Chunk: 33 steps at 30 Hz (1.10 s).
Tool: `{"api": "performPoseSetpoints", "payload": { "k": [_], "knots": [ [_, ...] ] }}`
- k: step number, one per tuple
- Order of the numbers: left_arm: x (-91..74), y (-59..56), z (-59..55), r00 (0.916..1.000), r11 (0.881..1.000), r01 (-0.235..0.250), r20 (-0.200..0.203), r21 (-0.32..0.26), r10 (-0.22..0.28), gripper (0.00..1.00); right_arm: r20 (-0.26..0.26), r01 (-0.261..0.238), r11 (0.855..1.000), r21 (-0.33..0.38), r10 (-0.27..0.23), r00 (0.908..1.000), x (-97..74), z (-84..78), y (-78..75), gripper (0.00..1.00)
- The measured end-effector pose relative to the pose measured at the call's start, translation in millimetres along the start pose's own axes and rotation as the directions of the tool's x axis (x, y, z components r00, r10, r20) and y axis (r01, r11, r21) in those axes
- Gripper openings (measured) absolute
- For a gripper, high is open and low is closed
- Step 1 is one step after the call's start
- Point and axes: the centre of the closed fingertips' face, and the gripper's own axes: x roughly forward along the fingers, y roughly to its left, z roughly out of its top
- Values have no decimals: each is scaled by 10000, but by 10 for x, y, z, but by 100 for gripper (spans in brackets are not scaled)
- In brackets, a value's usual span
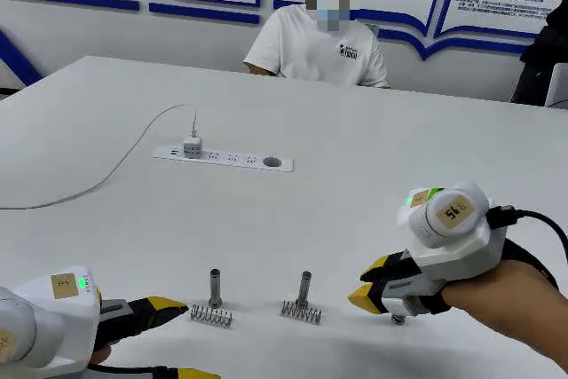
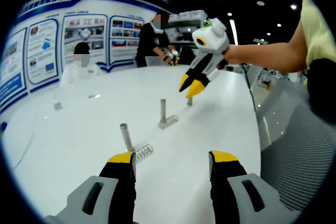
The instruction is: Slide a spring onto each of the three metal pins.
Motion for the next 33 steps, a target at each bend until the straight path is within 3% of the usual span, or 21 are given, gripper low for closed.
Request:
{"api": "performPoseSetpoints", "payload": {
  "k": [12,22,33],
  "knots": [
    [26,-23,-26,10000,10000,78,-23,-60,-78,57,-297,-739,9970,-241,732,9969,310,13,190,20],
    [35,-32,-34,9999,9999,116,-55,-88,-116,56,-640,-1031,9945,-210,1016,9928,496,-68,206,20],
    [43,-32,-44,9999,9999,123,-68,-117,-124,55,-901,-1212,9923,-265,1184,9889,587,-127,208,17]
  ]
}}
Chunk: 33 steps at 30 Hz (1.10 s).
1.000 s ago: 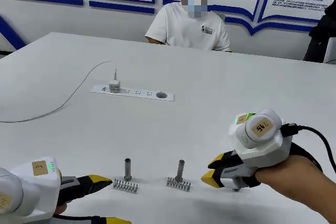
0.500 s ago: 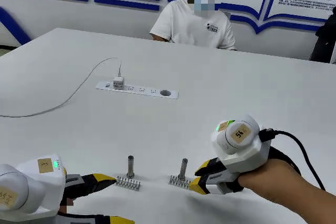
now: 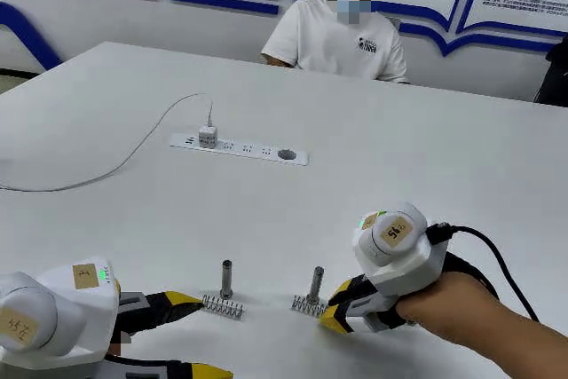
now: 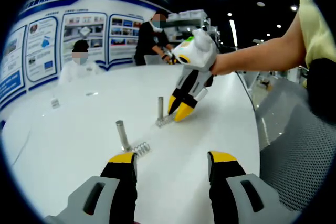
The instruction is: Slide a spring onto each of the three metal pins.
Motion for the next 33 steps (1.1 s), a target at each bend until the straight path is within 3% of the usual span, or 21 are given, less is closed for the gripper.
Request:
{"api": "performPoseSetpoints", "payload": {
  "k": [16,26,33],
  "knots": [
    [24,-26,16,10000,10000,65,-51,16,-65,54,6,-231,9995,210,231,9997,34,-7,26,12],
    [60,-62,33,9998,9998,167,-49,100,-166,53,-119,-416,9991,-48,415,9991,-54,-47,202,12],
    [121,-108,59,9994,9990,351,-77,270,-349,52,-201,-666,9959,-608,655,9977,-150,-20,410,11]
  ]
}}
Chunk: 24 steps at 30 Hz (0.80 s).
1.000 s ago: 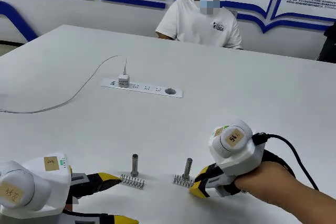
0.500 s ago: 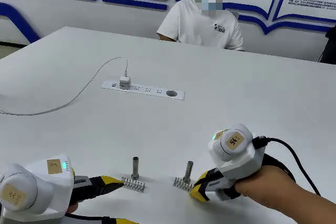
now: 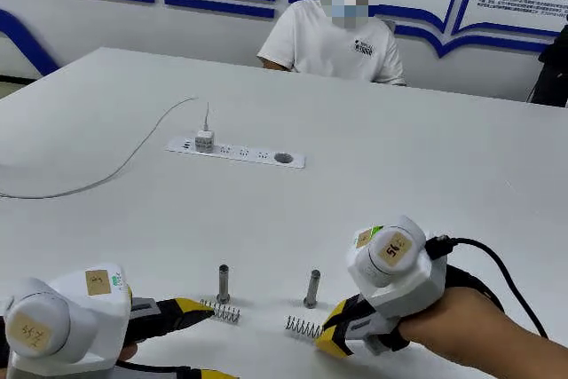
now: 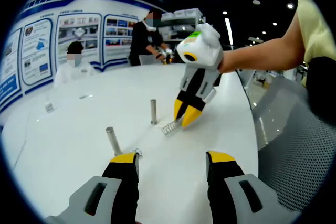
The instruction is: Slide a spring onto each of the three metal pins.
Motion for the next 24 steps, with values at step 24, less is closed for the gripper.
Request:
{"api": "performPoseSetpoints", "payload": {
  "k": [24],
  "knots": [
    [125,-232,68,9978,9951,662,0,729,-664,44,-136,-1179,9751,-1879,1174,9930,-124,302,595,12]
  ]
}}
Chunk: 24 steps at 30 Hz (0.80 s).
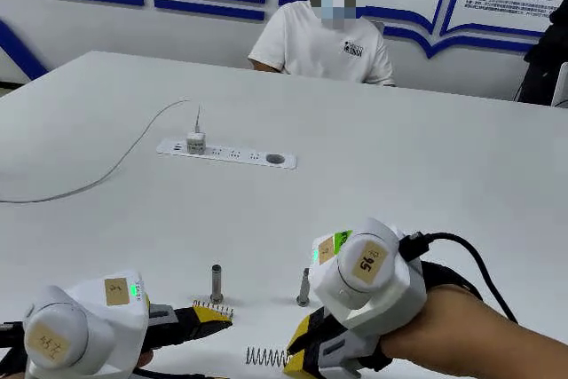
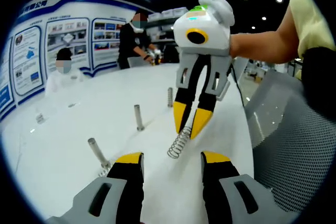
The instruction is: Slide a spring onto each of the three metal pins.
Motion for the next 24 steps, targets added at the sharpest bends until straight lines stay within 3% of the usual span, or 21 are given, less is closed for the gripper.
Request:
{"api": "performPoseSetpoints", "payload": {
  "k": [18,24],
  "knots": [
    [46,-183,32,9973,9927,728,-33,966,-729,14,-21,-313,9978,-588,313,9995,-53,85,140,12],
    [44,-199,20,9968,9913,796,-141,1049,-786,14,-15,-384,9969,-685,384,9993,-101,115,168,12]
  ]
}}
